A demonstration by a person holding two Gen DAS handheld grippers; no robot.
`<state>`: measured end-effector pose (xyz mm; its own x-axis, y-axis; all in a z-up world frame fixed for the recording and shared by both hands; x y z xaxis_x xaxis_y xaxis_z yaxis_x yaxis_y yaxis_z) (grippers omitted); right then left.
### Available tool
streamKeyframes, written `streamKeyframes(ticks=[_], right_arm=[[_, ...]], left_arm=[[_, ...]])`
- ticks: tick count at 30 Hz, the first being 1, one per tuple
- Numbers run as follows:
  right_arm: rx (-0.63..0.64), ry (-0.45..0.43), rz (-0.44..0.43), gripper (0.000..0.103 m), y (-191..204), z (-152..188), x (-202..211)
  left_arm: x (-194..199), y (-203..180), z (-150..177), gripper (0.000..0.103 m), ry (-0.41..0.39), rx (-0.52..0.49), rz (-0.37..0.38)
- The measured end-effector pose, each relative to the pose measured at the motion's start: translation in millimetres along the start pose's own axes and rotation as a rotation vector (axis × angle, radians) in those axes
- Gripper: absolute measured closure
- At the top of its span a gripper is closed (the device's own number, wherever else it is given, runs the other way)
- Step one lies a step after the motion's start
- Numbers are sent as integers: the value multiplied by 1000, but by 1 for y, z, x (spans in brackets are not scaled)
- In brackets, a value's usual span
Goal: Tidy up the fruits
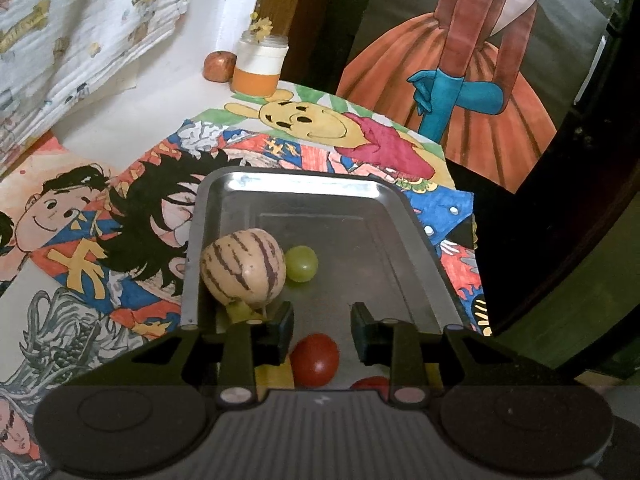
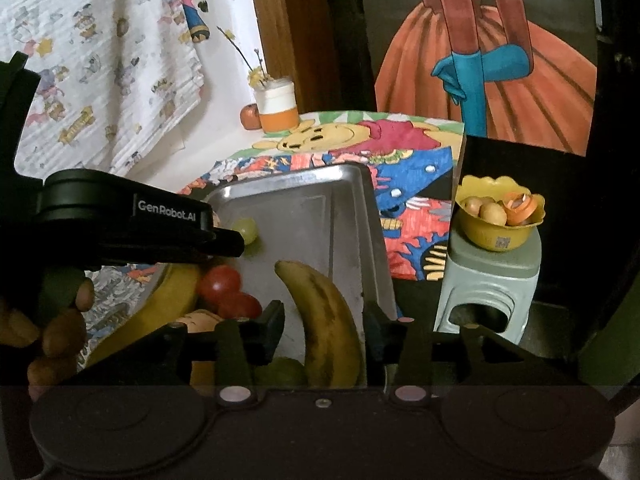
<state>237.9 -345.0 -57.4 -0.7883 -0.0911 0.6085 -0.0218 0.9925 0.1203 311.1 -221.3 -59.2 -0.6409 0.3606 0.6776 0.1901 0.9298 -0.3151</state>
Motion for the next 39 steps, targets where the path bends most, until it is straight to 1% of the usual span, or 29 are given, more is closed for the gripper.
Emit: streamKeyframes(ticks=[2, 6, 8, 10, 14, 16, 19, 24, 27, 29, 32, 39], right_arm=[[6, -17, 3, 50, 1, -3, 4], [20, -49, 11, 42, 3, -6, 12], [22, -61, 16, 38, 4, -8, 15], [19, -73, 18, 32, 4, -9, 19], [15, -96, 25, 26, 5, -12, 26], [13, -109, 29, 22, 6, -13, 29], [5, -128, 32, 19, 7, -16, 35], [-8, -161, 38, 14, 11, -19, 46], [-13, -186, 36, 6, 15, -20, 54], [-18, -205, 42, 2, 17, -22, 59], [-21, -227, 52, 1, 20, -24, 67], [-21, -262, 73, 1, 27, -27, 85]], left_arm=[[4, -2, -2, 68, -9, -4, 3], [14, -4, -5, 61, -34, -6, 5], [19, -4, -7, 56, -50, -4, 3], [26, -2, -10, 45, -67, 0, -1], [38, 2, -13, 38, -100, 2, -11], [44, 4, -14, 29, -114, 4, -19], [52, 7, -15, 21, -131, 0, -32], [69, 13, -14, 13, -161, 9, -32], [80, 16, -13, 7, -186, 8, -41], [88, 19, -12, 4, -203, 9, -45], [99, 23, -11, 1, -223, 9, -52], [124, 33, -7, 1, -266, 12, -55]])
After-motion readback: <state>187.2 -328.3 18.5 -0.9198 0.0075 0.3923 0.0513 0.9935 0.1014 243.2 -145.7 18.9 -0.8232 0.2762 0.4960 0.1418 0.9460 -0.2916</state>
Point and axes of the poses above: each gripper's, at about its wrist camera, not at the fingertips, and x roughly against the way its jaws point, y to its left, z to its underside, the point moved 9 cm from there along -x, roughly the way its jaws point, and after that the axes turned 4 degrees about z, right-handed, at the moved point
